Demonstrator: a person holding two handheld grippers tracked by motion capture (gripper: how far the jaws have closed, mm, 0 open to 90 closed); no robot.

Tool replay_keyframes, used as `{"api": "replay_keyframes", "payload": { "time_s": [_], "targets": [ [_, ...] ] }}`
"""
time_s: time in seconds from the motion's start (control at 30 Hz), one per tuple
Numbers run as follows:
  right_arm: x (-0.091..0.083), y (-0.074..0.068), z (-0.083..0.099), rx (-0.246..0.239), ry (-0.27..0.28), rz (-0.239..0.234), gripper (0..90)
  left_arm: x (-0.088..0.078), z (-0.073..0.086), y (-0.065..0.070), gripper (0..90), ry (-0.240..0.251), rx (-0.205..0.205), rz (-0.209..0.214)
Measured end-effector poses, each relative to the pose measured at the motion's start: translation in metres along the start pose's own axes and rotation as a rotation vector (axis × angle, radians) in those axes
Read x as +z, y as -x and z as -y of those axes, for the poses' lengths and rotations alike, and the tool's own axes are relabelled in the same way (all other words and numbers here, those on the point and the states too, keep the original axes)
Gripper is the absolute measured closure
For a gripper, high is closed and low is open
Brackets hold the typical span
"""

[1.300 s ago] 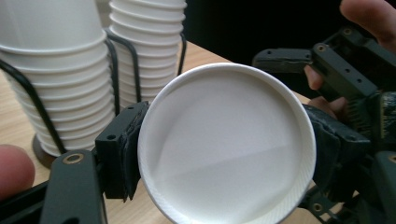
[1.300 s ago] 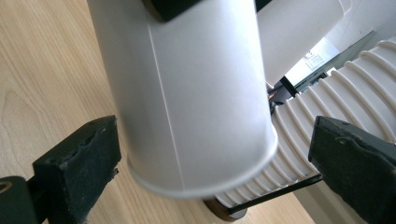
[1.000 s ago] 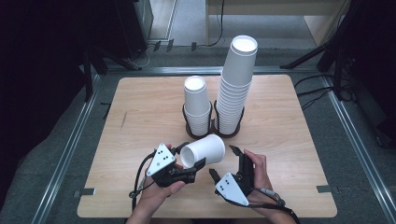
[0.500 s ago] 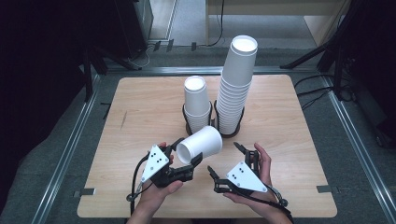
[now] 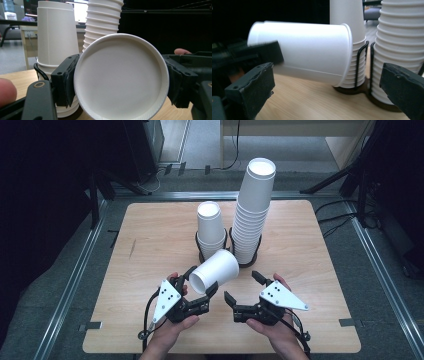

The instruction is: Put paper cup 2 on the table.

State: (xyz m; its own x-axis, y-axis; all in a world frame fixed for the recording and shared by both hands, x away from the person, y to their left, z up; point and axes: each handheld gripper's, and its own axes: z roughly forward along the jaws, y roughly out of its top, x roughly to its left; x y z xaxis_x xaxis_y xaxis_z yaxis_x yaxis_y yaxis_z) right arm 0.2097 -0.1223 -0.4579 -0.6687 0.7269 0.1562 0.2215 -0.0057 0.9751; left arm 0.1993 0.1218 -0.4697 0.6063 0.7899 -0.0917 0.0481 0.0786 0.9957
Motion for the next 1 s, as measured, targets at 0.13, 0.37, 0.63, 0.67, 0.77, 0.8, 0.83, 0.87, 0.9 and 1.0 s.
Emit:
{"api": "replay_keyframes", "payload": {
  "time_s": [0.13, 0.37, 0.63, 0.67, 0.77, 0.8, 0.83, 0.87, 0.9, 1.0],
  "targets": [
    [0.000, 0.000, -0.002, 0.140, 0.000, -0.015, 0.3, 0.001, 0.002, 0.004, 23.7, 0.020, 0.018, -0.003],
    [-0.002, 0.007, -0.001, 0.441, -0.006, -0.035, 0.3, 0.002, 0.007, 0.012, 23.6, 0.075, 0.066, 0.009],
    [-0.007, 0.012, -0.001, 0.836, -0.034, -0.148, 0.3, 0.004, 0.011, 0.021, 23.6, 0.094, 0.087, 0.009],
    [-0.008, 0.012, -0.001, 0.880, -0.038, -0.160, 0.3, 0.005, 0.012, 0.022, 23.6, 0.095, 0.090, 0.007],
    [-0.009, 0.013, 0.001, 1.025, -0.052, -0.224, 0.3, 0.006, 0.015, 0.027, 23.6, 0.103, 0.110, 0.002],
    [-0.009, 0.013, 0.001, 1.055, -0.057, -0.235, 0.3, 0.007, 0.016, 0.029, 23.6, 0.101, 0.124, -0.002],
    [-0.009, 0.014, 0.002, 1.086, -0.058, -0.250, 0.3, 0.008, 0.017, 0.032, 23.6, 0.105, 0.137, -0.004],
    [-0.010, 0.014, 0.003, 1.100, -0.058, -0.258, 0.3, 0.008, 0.018, 0.034, 23.6, 0.106, 0.148, -0.004],
    [-0.010, 0.014, 0.003, 1.112, -0.056, -0.257, 0.3, 0.008, 0.018, 0.035, 23.6, 0.102, 0.156, -0.004],
    [-0.011, 0.016, 0.004, 1.154, -0.047, -0.249, 0.3, 0.010, 0.021, 0.040, 23.6, 0.100, 0.168, 0.002]
  ]
}}
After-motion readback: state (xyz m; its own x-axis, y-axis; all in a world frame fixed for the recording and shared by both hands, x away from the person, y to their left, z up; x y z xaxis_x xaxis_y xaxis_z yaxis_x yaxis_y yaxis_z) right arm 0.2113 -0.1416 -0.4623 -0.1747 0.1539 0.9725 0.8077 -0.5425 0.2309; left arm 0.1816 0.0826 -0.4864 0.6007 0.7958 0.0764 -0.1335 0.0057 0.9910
